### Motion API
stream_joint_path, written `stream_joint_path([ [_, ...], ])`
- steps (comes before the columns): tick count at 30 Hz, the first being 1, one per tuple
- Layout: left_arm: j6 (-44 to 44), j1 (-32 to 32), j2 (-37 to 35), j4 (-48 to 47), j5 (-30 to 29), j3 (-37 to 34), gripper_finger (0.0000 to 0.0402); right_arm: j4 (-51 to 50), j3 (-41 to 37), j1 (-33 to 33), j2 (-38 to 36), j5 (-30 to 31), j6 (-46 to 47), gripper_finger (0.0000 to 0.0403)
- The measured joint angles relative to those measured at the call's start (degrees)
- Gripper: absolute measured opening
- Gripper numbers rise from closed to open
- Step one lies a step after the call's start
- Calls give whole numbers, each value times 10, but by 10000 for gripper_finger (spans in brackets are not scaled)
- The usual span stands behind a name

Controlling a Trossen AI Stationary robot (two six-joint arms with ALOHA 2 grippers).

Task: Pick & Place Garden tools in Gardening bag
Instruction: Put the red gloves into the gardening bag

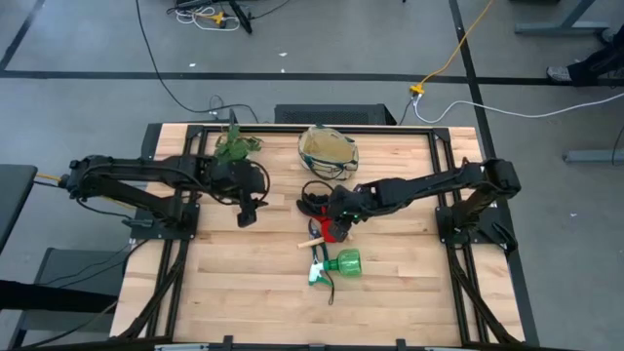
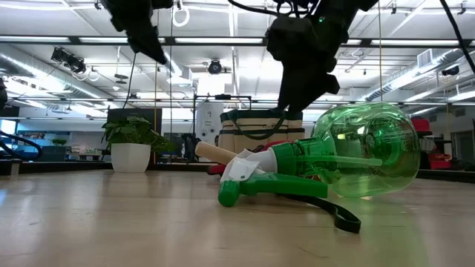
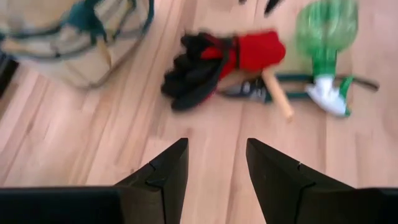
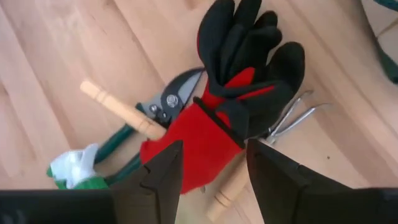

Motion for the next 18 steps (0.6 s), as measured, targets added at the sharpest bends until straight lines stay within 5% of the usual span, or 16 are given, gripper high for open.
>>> stream_joint_path([
  [18,-10,-51,0,12,-42,1,169,22,0,-2,64,20,83,178],
])
